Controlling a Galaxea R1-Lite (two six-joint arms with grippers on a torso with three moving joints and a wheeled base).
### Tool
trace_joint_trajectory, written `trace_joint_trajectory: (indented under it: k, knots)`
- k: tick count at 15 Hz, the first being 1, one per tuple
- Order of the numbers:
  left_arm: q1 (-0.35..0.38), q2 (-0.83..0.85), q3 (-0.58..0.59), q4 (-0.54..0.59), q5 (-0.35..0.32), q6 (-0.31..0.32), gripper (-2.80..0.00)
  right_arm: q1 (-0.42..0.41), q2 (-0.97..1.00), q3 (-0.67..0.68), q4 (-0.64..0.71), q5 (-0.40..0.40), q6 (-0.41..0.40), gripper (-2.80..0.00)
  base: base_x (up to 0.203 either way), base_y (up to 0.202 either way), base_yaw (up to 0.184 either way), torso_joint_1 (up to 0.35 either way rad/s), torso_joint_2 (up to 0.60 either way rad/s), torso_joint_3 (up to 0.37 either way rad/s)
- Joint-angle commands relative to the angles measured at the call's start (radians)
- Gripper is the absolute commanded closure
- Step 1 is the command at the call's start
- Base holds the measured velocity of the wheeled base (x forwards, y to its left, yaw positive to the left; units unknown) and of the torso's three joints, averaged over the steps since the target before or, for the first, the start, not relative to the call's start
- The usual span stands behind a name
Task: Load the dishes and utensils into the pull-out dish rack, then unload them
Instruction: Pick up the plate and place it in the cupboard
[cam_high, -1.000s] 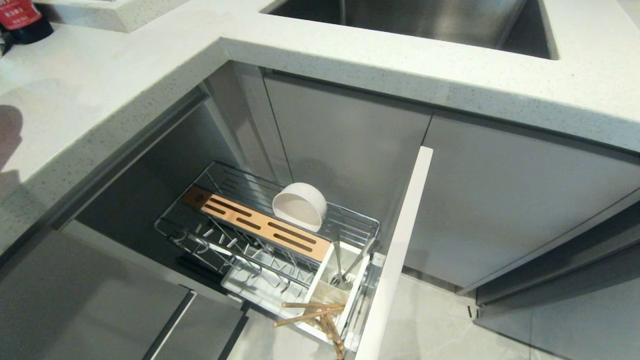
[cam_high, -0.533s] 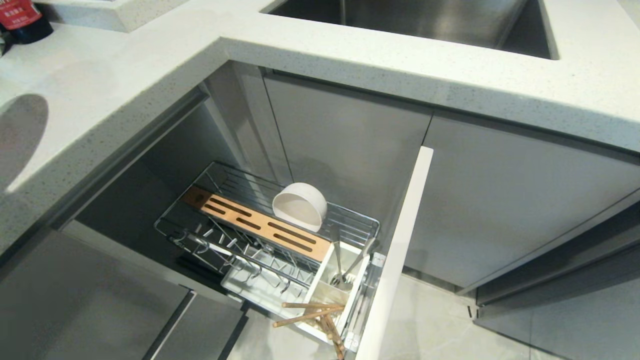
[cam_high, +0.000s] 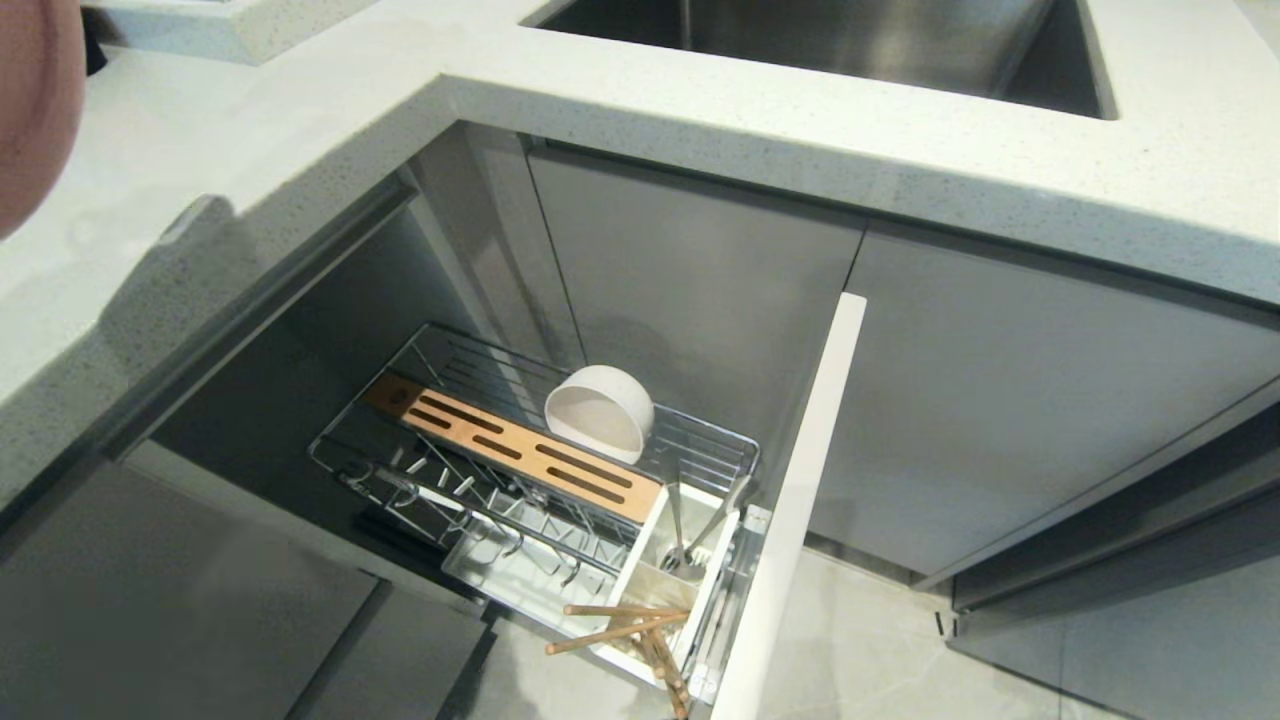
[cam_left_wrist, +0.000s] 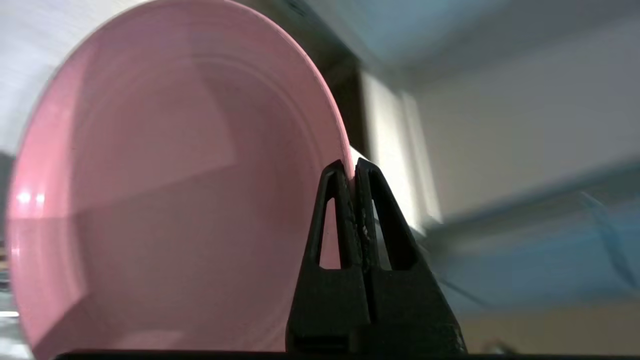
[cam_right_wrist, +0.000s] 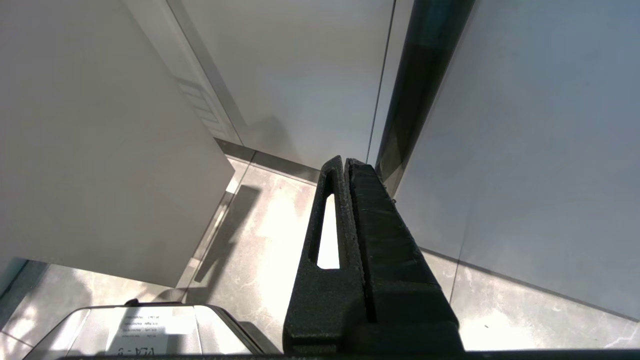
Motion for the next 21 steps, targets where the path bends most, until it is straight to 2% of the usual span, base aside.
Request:
trace_joint_trajectory:
  k: [1,4,5,8,10,13,14,16,19,21]
  knots:
    - [-0.024,-0.038,0.021,0.006,-0.114,-0.016,0.0,0.0,0.0,0.0,0.0,0.0,0.0,0.0,0.0,0.0,0.0,0.0,0.0,0.0]
    - [-0.038,-0.056,0.047,0.045,-0.309,-0.025,0.0,0.0,0.0,0.0,0.0,0.0,0.0,0.0,0.0,0.0,0.0,0.0,0.0,0.0]
    - [-0.041,-0.052,0.05,0.072,-0.356,-0.025,0.0,0.0,0.0,0.0,0.0,0.0,0.0,0.0,0.0,0.0,0.0,0.0,0.0,0.0]
    - [-0.129,-0.009,0.07,0.09,-0.366,-0.018,0.0,0.0,0.0,0.0,0.0,0.0,0.0,0.0,0.0,0.0,0.0,0.0,0.0,0.0]
    - [-0.211,0.024,0.072,0.095,-0.317,-0.016,0.0,0.0,0.0,0.0,0.0,0.001,0.0,0.0,0.0,0.0,0.0,0.0,0.0,0.0]
    - [-0.333,0.083,0.11,0.092,-0.149,-0.015,0.0,0.0,0.0,0.0,0.0,0.0,0.0,0.0,0.0,0.0,0.0,0.0,0.0,0.0]
    - [-0.354,0.102,0.117,0.09,-0.106,-0.017,0.0,0.0,0.0,0.0,0.0,0.0,0.0,0.0,0.0,0.0,0.0,0.0,0.0,0.0]
    - [-0.364,0.13,0.127,0.089,-0.061,-0.019,0.0,0.0,0.0,0.0,0.0,0.0,0.0,0.0,0.0,0.0,0.0,0.0,0.0,0.0]
    - [-0.387,0.159,0.182,0.053,-0.035,-0.021,0.0,0.0,0.0,0.0,0.0,0.0,0.0,0.0,0.0,0.0,0.0,0.0,0.0,0.0]
    - [-0.448,0.188,0.208,0.006,0.055,-0.03,0.0,0.0,0.0,0.0,0.0,0.0,0.0,0.0,0.0,0.0,0.0,0.0,0.0,0.0]
